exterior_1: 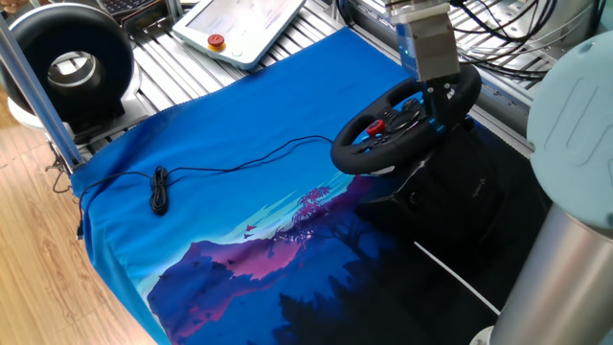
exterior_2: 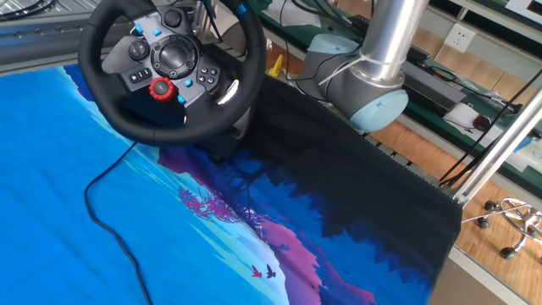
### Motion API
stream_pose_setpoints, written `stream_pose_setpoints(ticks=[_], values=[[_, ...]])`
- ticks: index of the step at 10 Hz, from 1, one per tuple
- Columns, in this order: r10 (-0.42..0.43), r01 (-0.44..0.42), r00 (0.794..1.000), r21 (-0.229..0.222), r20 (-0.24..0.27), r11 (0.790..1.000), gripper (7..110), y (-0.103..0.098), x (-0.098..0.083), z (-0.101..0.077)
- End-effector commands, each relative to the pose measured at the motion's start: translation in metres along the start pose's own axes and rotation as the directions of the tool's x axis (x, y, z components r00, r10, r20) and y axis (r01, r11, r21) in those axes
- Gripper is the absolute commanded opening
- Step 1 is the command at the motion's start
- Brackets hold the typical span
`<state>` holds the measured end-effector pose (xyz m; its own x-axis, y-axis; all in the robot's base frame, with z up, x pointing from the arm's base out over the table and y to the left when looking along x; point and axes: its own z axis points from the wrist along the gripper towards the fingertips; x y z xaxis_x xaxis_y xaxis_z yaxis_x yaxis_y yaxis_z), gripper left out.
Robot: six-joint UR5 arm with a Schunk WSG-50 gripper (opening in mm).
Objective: Rotate the steering wheel 90 degrees clockwise
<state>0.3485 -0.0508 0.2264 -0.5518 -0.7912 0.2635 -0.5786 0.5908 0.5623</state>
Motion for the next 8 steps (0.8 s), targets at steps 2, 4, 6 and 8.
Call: stream_pose_setpoints(ticks=[2,4,6,8], values=[[-0.076,0.076,0.997,-0.029,0.015,0.997,44,0.004,0.006,0.007],[-0.095,0.095,0.995,-0.031,0.003,0.995,44,0.004,0.012,0.007],[-0.104,0.105,0.994,-0.033,0.009,0.994,44,0.004,0.011,0.008],[-0.125,0.125,0.992,-0.058,0.016,0.990,22,0.009,0.014,0.012]])
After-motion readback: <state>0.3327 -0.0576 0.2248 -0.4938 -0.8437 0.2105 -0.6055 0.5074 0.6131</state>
